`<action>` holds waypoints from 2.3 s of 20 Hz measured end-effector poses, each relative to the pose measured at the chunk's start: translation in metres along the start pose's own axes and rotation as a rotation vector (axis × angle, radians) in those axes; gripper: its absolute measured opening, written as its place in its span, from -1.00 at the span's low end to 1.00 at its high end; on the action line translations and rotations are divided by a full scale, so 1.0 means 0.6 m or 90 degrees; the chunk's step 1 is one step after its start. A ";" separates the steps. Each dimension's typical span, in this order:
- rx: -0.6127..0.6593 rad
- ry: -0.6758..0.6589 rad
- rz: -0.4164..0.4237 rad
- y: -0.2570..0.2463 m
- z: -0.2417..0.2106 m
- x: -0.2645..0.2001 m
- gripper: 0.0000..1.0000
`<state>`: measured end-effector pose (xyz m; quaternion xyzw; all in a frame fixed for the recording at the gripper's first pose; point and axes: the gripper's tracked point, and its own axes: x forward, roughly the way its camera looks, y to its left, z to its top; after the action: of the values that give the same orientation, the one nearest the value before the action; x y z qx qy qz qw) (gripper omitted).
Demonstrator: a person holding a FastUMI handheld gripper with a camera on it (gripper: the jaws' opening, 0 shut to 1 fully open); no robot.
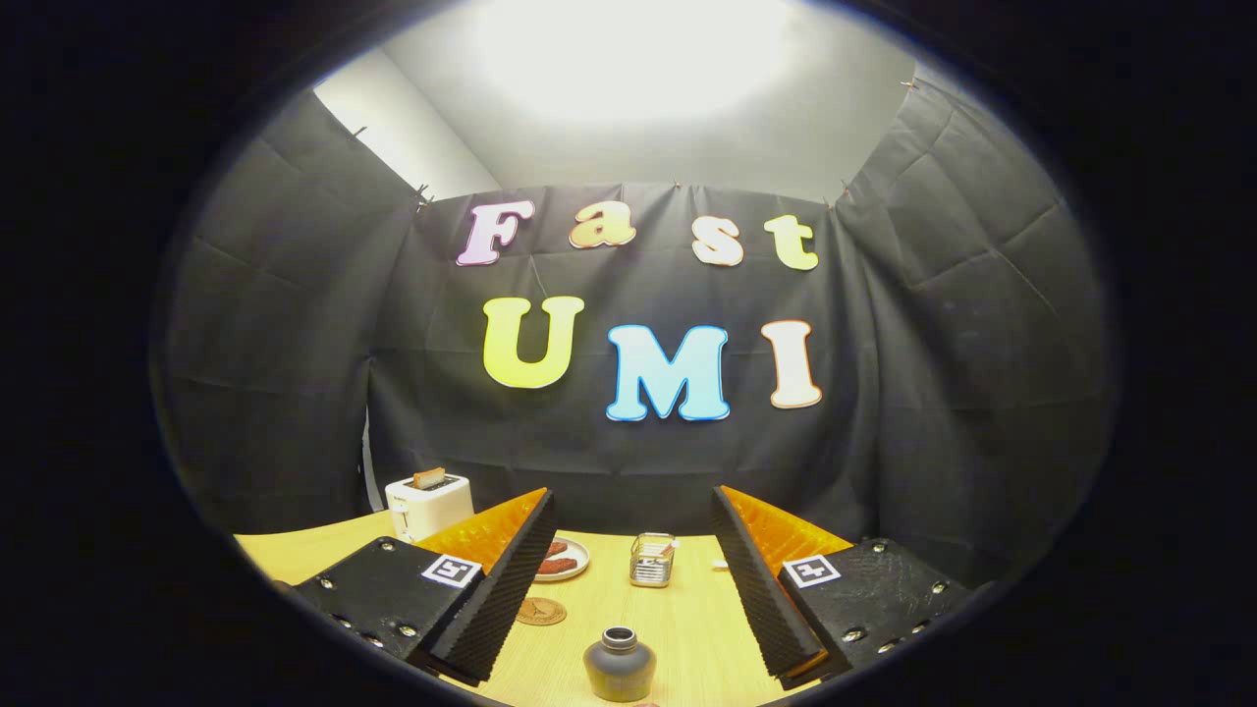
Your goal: Take the bottle from table, then pour the juice into the cup, finally place the bottle on the coaster
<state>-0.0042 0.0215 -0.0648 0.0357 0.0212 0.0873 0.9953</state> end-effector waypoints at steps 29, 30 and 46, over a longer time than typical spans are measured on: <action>0.035 0.188 0.072 0.005 -0.333 0.006 0.95; 0.038 0.197 0.074 0.007 -0.346 0.005 0.94; 0.032 0.306 0.096 0.016 -0.458 -0.013 0.95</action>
<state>-0.0267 0.0482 -0.3378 0.0398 0.2564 0.1667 0.9512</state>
